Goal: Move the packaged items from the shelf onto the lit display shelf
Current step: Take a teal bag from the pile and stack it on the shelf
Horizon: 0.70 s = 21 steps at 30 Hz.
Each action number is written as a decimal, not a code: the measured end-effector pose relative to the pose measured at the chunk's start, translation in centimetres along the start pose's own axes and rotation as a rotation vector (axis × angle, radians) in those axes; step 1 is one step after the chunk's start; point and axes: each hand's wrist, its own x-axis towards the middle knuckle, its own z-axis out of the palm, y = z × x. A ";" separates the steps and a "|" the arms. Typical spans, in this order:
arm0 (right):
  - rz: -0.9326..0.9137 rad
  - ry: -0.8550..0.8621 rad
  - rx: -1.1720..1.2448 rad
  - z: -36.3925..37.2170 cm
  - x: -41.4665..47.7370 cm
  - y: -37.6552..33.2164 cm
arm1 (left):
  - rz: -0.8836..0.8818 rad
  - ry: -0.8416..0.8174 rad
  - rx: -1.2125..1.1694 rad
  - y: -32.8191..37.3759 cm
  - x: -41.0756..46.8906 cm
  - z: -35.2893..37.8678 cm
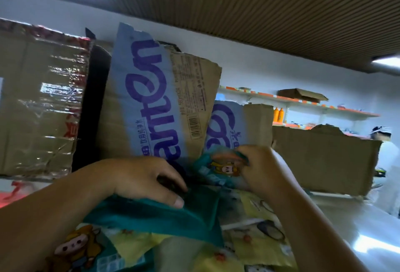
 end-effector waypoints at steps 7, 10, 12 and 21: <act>0.022 0.262 0.646 -1.7 -0.3 -1.7 | -0.002 0.339 0.052 -0.4 0.5 0.4; 0.099 0.294 1.133 -2.0 -0.4 -2.3 | 0.069 0.494 0.027 -0.7 0.5 0.3; 0.144 0.342 1.370 -2.0 -0.3 -2.2 | 0.133 0.570 0.003 -0.9 0.6 0.3; 0.402 0.331 1.756 -1.2 0.2 -2.1 | 0.238 0.756 0.365 0.9 0.1 1.0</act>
